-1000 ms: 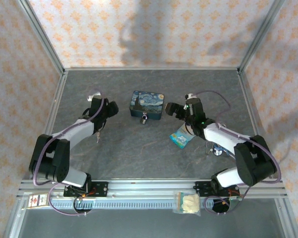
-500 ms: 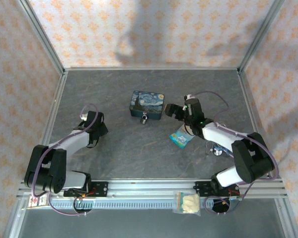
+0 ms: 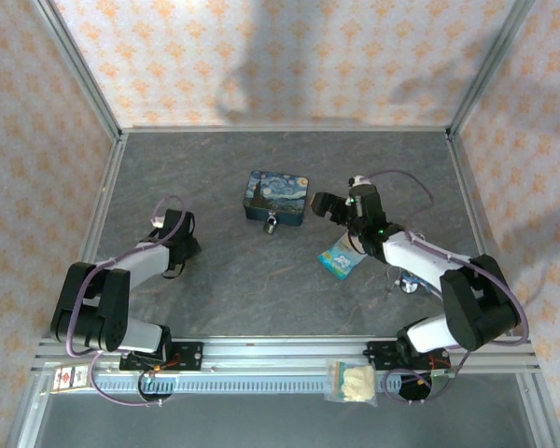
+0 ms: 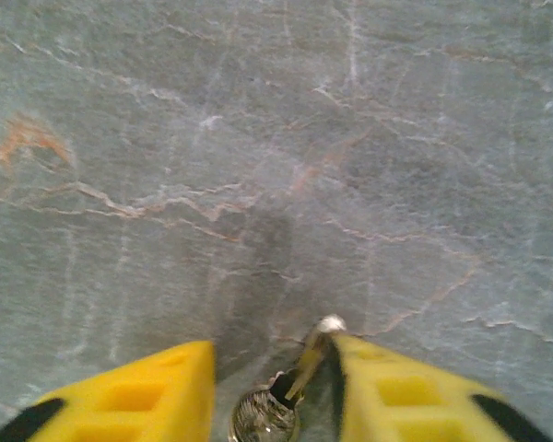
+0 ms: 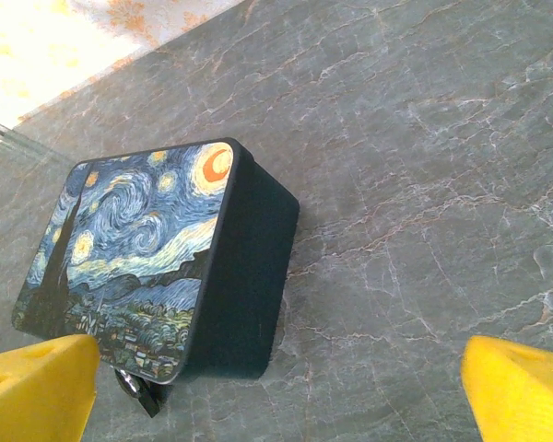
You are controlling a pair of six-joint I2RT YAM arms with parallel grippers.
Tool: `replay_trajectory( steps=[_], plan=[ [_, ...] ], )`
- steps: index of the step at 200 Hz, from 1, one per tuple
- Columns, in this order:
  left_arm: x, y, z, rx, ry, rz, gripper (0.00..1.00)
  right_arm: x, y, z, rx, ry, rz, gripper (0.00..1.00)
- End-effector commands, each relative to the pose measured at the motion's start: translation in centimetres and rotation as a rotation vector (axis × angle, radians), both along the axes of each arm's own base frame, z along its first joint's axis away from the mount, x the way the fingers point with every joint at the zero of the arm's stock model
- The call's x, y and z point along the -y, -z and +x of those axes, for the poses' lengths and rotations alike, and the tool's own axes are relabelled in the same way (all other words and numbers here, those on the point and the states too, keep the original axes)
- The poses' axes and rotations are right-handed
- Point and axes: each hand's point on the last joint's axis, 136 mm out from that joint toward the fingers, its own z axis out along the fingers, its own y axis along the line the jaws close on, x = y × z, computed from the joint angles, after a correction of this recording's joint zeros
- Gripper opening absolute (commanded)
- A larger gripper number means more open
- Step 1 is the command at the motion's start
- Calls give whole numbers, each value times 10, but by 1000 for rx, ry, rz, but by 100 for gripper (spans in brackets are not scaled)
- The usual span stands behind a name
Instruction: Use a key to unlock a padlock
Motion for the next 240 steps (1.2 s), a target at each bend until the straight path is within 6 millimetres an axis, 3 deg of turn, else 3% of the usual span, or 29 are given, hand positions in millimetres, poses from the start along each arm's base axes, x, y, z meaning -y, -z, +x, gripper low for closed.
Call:
replay_trajectory(
  steps=[1,47,88,120,147,195,240],
  plan=[
    [10,21,-15,-63,37,-52,22,1,-12,4,38,23,4,100],
    [9,16,-8,-39,36,-45,0,2,-14,3,42,30,4,100],
    [24,-22,19,124,59,-124,0,-16,-15,-4,49,-93,25,100],
    [56,-76,36,341,153,-242,0,-34,-28,-15,92,-220,69,100],
    [84,-116,39,475,205,-314,0,-53,-40,-29,116,-353,137,92],
    [150,-175,41,665,335,-518,0,-105,-72,-69,201,-613,231,81],
    [208,-232,33,827,564,-708,0,-136,-96,-88,263,-752,265,52]
  ],
)
